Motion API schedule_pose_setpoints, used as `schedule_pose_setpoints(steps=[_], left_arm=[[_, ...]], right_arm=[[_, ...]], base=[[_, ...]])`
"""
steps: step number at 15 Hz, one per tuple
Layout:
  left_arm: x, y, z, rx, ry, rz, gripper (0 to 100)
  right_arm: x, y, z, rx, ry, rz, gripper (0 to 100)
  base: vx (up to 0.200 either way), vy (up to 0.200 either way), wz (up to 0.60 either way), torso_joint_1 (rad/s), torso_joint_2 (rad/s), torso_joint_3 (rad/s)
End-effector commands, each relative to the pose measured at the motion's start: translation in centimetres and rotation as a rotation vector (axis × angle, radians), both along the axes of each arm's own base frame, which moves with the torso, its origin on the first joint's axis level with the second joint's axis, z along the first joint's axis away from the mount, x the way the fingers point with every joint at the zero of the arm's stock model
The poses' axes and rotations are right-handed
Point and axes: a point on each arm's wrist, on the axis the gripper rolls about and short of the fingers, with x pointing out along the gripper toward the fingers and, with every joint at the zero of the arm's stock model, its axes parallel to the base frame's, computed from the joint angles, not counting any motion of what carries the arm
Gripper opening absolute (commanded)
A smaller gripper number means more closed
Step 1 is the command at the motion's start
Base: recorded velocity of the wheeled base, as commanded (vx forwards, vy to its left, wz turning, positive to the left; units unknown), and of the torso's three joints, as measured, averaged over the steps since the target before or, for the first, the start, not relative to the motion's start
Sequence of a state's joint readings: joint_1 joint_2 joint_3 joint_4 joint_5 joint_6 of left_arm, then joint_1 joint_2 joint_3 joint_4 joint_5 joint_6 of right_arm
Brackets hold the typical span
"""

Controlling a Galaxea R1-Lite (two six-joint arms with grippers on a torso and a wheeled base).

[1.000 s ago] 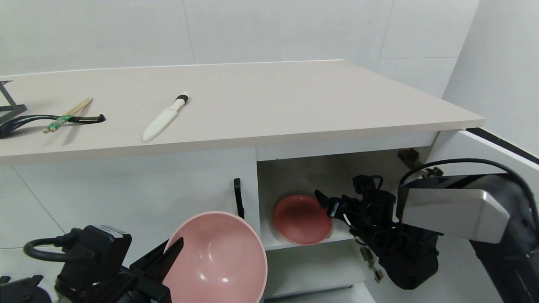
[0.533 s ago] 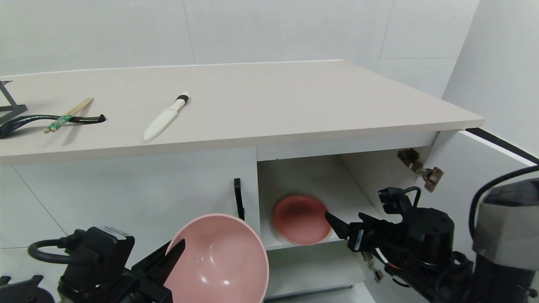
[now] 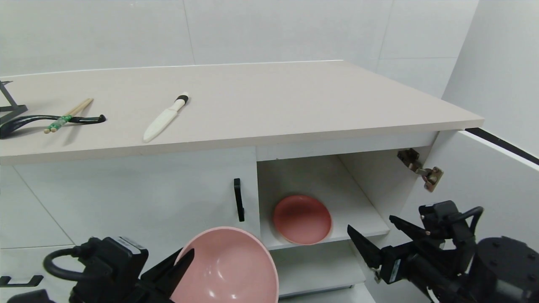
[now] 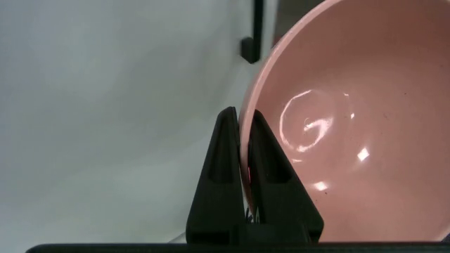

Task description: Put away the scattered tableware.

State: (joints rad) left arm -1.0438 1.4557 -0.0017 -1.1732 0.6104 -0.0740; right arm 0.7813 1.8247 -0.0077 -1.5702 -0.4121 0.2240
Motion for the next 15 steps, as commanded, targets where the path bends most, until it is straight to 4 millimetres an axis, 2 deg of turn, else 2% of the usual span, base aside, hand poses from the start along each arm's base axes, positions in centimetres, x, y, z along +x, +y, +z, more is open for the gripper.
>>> schedule_pose_setpoints(steps=[1,3,5,6,8,12,14,15], left_arm=[[-0.1,-1.2,-1.3,0.111,0.017,-0.056,0],[-0.2,-2.4,-2.2,0.155,0.013,-0.1,0],[0.6,-5.1,-3.3,0.142,-0.067,-0.14,0],[0.9,-5.7,-4.4,0.205,-0.063,-0.145,0],[0.9,-6.1,-5.4,0.236,-0.039,-0.151,0],[2.7,-8.5,-5.1,0.207,-0.093,-0.131,0],[4.0,-10.5,-5.4,0.23,-0.137,-0.132,0],[5.3,-12.3,-5.6,0.264,-0.188,-0.129,0]], right_arm=[[-1.8,0.0,2.4,0.05,-0.1,0.032,100],[-1.9,0.1,2.3,0.046,-0.099,0.035,100],[-2.0,0.1,2.4,0.049,-0.101,0.04,100],[-2.0,0.1,2.4,0.05,-0.102,0.038,100],[-1.9,0.1,2.4,0.05,-0.102,0.035,100],[-1.9,0.1,2.4,0.051,-0.102,0.035,100],[-1.9,0.1,2.4,0.051,-0.102,0.035,100],[-1.8,0.0,2.4,0.05,-0.101,0.029,100]], base=[[0.0,0.0,0.0,0.0,0.0,0.0],[0.0,0.0,0.0,0.0,0.0,0.0],[0.0,0.0,0.0,0.0,0.0,0.0],[0.0,0.0,0.0,0.0,0.0,0.0],[0.0,0.0,0.0,0.0,0.0,0.0],[0.0,0.0,0.0,0.0,0.0,0.0],[0.0,0.0,0.0,0.0,0.0,0.0],[0.0,0.0,0.0,0.0,0.0,0.0]])
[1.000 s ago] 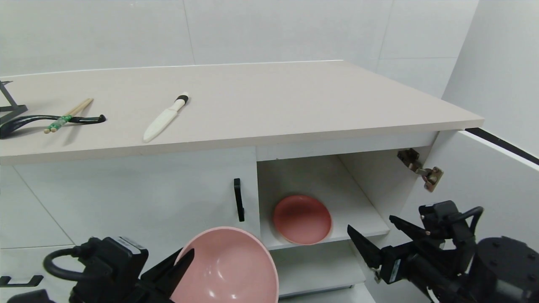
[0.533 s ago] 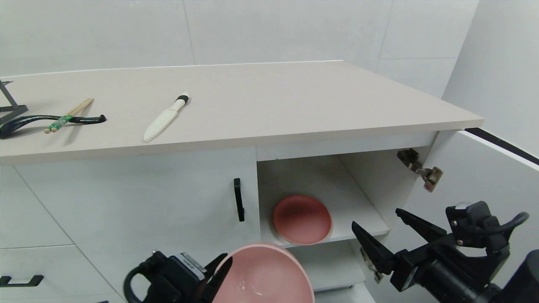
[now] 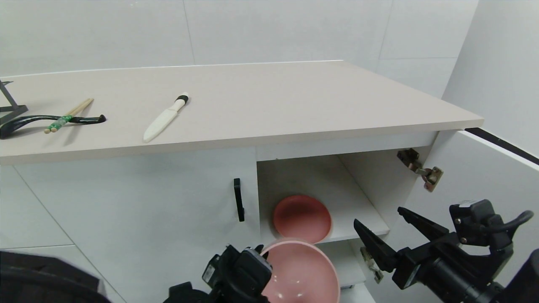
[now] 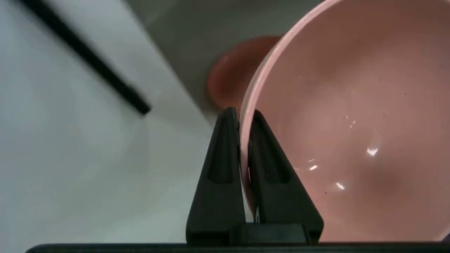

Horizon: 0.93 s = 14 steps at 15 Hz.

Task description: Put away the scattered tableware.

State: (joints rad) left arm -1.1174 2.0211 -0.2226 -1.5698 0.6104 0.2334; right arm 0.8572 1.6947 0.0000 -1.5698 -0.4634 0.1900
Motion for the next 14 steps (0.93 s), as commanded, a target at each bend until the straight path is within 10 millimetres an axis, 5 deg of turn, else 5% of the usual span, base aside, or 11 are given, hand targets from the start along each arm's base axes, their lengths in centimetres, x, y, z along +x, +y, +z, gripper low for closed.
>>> schedule_pose_setpoints(steps=[1,8,14], left_arm=[[2.5,-3.1,-1.2,0.043,-0.061,0.011,0],[6.9,-7.9,0.0,-0.101,-0.167,0.063,0],[5.2,-9.5,1.5,-0.267,-0.134,0.017,0]], right_arm=[[0.1,0.0,-0.1,-0.001,0.003,-0.004,100],[0.2,-0.1,-0.2,0.0,0.01,-0.011,100],[1.2,-1.0,-0.4,-0.005,0.017,-0.084,100]], base=[[0.0,0.0,0.0,0.0,0.0,0.0],[0.0,0.0,0.0,0.0,0.0,0.0],[0.0,0.0,0.0,0.0,0.0,0.0]])
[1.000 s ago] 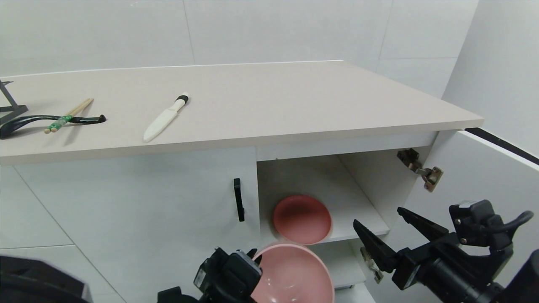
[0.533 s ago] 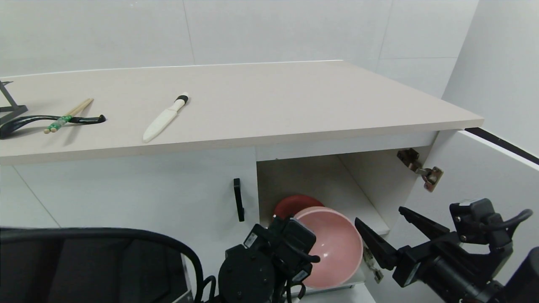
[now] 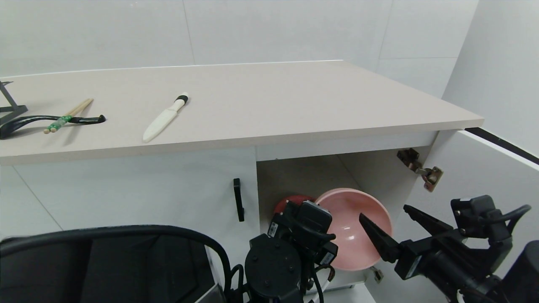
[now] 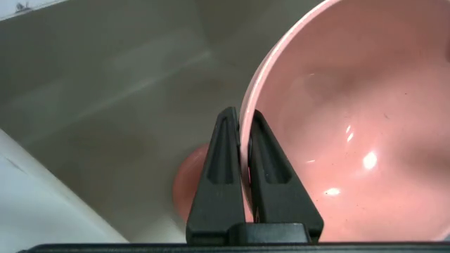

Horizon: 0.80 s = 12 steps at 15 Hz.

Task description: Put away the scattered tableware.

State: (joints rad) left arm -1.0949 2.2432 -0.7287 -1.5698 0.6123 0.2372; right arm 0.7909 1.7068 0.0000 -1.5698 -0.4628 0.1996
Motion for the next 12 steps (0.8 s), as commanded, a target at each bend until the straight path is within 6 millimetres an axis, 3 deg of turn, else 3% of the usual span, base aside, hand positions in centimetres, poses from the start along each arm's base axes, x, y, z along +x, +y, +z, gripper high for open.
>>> schedule_pose_setpoints(steps=[1,7,12], left_arm=[[-0.4,0.2,1.1,-0.028,-0.011,-0.007,0],[-0.3,1.6,3.6,-0.091,-0.032,0.012,0],[-0.6,2.7,3.5,-0.08,-0.013,0.017,0]], right_arm=[[0.4,-0.2,-0.2,-0.008,0.008,-0.023,100],[0.6,-0.3,-0.5,-0.019,0.019,-0.034,100],[0.8,-0.4,-0.7,-0.026,0.024,-0.047,100]], base=[[0.0,0.0,0.0,0.0,0.0,0.0],[0.0,0.0,0.0,0.0,0.0,0.0],[0.0,0.0,0.0,0.0,0.0,0.0]])
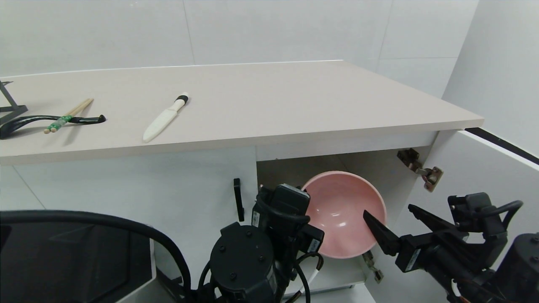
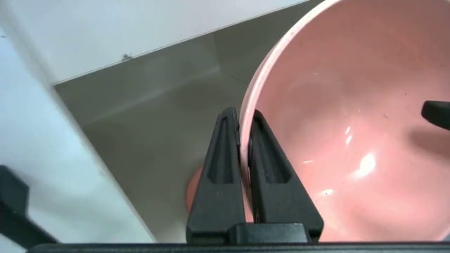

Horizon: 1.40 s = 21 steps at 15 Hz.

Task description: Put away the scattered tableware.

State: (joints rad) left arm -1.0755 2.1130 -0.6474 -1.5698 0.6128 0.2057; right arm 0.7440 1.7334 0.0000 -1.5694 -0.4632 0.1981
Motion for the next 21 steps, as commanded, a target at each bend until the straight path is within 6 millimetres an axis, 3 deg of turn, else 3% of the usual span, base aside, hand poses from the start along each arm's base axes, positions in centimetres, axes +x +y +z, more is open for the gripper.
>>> schedule_pose_setpoints(steps=[1,4,9,10,17,18,21], left_arm=[[-0.1,0.2,0.3,-0.007,-0.004,-0.001,0],[-0.1,0.2,0.3,-0.006,-0.003,-0.002,0],[-0.5,-0.8,-1.7,0.065,0.01,-0.025,0],[-0.5,-0.8,-1.7,0.073,0.006,-0.024,0],[-0.6,-0.8,-1.8,0.076,0.01,-0.026,0],[-0.6,-0.9,-1.8,0.075,0.011,-0.029,100],[-1.5,-1.3,-1.8,0.072,0.011,-0.057,100]], right_arm=[[0.1,0.1,-0.2,-0.006,0.007,0.0,100],[0.0,0.2,-0.2,-0.005,0.007,0.006,100],[0.2,0.5,-1.1,-0.033,0.041,0.011,100],[0.2,0.7,-1.3,-0.04,0.048,0.016,0],[-0.4,1.3,-1.3,-0.047,0.045,0.033,0],[-0.4,1.4,-1.4,-0.05,0.047,0.038,0],[-0.1,1.5,-2.1,-0.075,0.074,0.029,0]], base=[[0.0,0.0,0.0,0.0,0.0,0.0],[0.0,0.0,0.0,0.0,0.0,0.0],[0.0,0.0,0.0,0.0,0.0,0.0],[0.0,0.0,0.0,0.0,0.0,0.0],[0.0,0.0,0.0,0.0,0.0,0.0],[0.0,0.0,0.0,0.0,0.0,0.0],[0.0,0.0,0.0,0.0,0.0,0.0]])
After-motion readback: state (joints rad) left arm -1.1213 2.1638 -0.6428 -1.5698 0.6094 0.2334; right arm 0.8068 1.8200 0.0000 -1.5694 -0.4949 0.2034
